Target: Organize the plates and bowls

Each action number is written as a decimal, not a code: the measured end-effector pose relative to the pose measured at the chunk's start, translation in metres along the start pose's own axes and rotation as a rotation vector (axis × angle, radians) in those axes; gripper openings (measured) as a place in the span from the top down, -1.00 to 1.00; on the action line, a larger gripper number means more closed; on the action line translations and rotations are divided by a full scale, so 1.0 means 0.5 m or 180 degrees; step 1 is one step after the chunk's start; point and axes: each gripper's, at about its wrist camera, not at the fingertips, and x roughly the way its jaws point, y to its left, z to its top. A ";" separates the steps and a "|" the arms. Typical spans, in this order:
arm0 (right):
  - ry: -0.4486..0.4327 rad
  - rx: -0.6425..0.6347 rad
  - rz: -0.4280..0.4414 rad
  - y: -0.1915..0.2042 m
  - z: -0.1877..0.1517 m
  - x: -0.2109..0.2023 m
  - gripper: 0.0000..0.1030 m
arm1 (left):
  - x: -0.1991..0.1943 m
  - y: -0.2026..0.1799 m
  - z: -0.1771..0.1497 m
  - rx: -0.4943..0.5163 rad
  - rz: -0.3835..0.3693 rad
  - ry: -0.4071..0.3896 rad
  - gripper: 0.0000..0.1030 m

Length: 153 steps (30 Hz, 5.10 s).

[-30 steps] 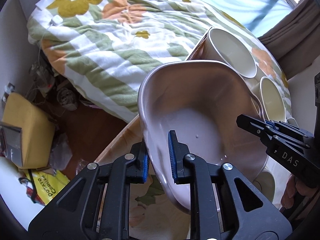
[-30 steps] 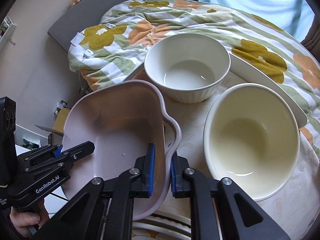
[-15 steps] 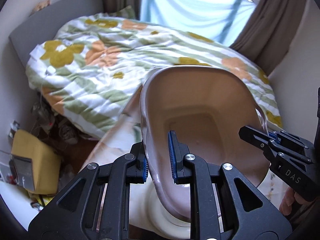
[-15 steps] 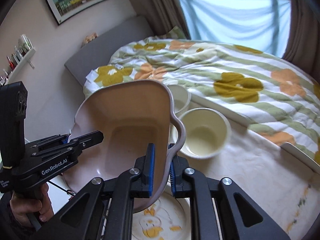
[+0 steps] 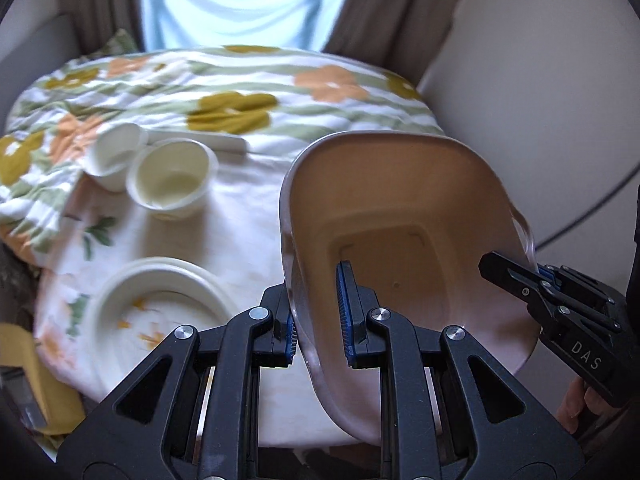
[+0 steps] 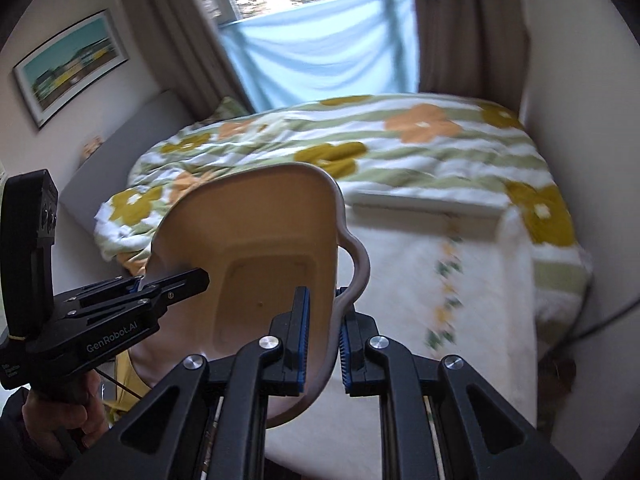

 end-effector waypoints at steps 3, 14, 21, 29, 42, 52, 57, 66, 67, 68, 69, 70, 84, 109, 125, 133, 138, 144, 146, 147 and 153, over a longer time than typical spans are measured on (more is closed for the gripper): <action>0.0058 0.0202 -0.0173 -0.051 -0.035 0.010 0.76 | 0.063 -0.063 -0.026 0.0104 -0.0147 0.0161 0.72; 0.0192 0.0545 -0.0411 -0.191 -0.141 0.093 0.76 | 0.267 -0.138 -0.102 0.0322 -0.0283 0.0590 0.72; 0.0215 0.0626 -0.0403 -0.214 -0.180 0.106 0.76 | 0.305 -0.133 -0.106 0.0431 -0.0219 0.0649 0.72; 0.0170 0.0867 -0.0261 -0.243 -0.194 0.115 0.76 | 0.316 -0.141 -0.110 0.0533 -0.0092 0.0689 0.60; 0.0145 0.1261 -0.0195 -0.282 -0.195 0.093 0.18 | 0.299 -0.146 -0.113 0.0624 -0.0045 0.0606 -0.33; -0.0096 0.0585 -0.0218 -0.195 -0.121 -0.045 0.17 | 0.095 -0.106 -0.090 0.0395 0.0038 0.0267 -0.33; -0.0274 0.0097 0.0091 -0.100 -0.030 -0.078 -0.77 | -0.043 -0.061 -0.037 0.0203 0.0253 -0.0152 -0.99; -0.0100 -0.0479 0.0316 0.068 0.105 0.017 -0.77 | -0.085 0.150 0.036 -0.0443 0.0497 -0.0136 -0.99; -0.0063 -0.0496 0.0345 0.084 0.118 0.033 -0.77 | -0.084 0.173 0.048 -0.0488 0.0533 -0.0113 -0.99; -0.0026 -0.0508 0.0363 0.100 0.132 0.051 -0.77 | -0.081 0.198 0.062 -0.0533 0.0567 -0.0083 -0.99; 0.0016 -0.0514 0.0386 0.115 0.148 0.072 -0.77 | -0.078 0.220 0.076 -0.0569 0.0578 -0.0061 -0.99; 0.0081 -0.0506 0.0422 0.127 0.164 0.096 -0.77 | -0.073 0.250 0.092 -0.0622 0.0565 -0.0036 -0.99; 0.1113 -0.0269 0.0405 0.237 0.256 0.489 -0.23 | 0.192 0.511 0.198 -0.1089 0.0272 0.0752 -0.52; 0.1330 0.0069 0.0285 0.237 0.229 0.609 0.78 | 0.324 0.521 0.202 -0.0888 0.0215 0.1069 0.61; 0.1153 0.0149 0.0233 0.225 0.250 0.554 0.78 | 0.270 0.481 0.229 -0.0772 0.0138 0.0951 0.61; 0.0864 0.0364 0.0175 0.169 0.252 0.420 0.78 | 0.197 0.374 0.245 -0.0555 -0.0079 0.0825 0.61; 0.0610 0.0516 0.0104 0.110 0.228 0.301 0.78 | 0.146 0.257 0.227 -0.0333 -0.0183 0.0778 0.61; 0.0482 0.0655 0.0002 0.008 0.169 0.174 0.78 | 0.114 0.096 0.172 -0.0150 -0.0318 0.0808 0.61; 0.0468 0.0686 -0.0039 -0.021 0.144 0.141 0.78 | 0.110 0.046 0.149 -0.0075 -0.0327 0.0834 0.61; 0.0459 0.0706 -0.0056 -0.039 0.130 0.125 0.78 | 0.110 0.021 0.136 -0.0045 -0.0337 0.0850 0.61; 0.0572 0.0797 -0.0158 -0.130 0.040 0.068 0.78 | 0.125 -0.094 0.057 0.0038 -0.0393 0.1003 0.61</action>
